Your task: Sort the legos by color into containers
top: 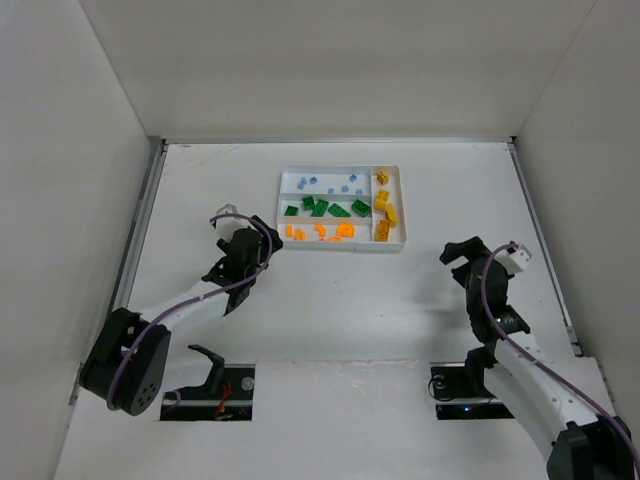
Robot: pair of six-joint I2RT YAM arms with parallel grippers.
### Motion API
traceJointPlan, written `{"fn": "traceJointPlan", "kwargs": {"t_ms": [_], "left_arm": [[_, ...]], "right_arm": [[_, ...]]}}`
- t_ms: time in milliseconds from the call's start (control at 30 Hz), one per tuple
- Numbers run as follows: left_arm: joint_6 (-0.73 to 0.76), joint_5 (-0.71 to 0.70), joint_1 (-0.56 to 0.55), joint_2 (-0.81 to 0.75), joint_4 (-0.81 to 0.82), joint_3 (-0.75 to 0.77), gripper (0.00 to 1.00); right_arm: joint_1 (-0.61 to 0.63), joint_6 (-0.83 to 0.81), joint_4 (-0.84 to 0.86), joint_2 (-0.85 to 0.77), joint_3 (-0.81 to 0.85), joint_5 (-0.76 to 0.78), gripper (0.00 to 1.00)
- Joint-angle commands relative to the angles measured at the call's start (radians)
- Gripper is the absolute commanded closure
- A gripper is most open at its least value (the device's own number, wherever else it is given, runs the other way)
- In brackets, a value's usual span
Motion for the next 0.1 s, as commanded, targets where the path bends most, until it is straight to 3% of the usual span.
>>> {"fn": "traceJointPlan", "kwargs": {"t_ms": [0,67], "left_arm": [[0.041,0.003,0.003,-0.008,-0.117,0.059,0.34],[0.053,0.000,0.011,-0.006,-0.187,0.084,0.33]], "right_arm": [[0.027,0.019,0.037,0.042,-0.002,0.004,0.00],[0.049,0.015,0.054,0.065,-0.004,0.006,0.00]]}}
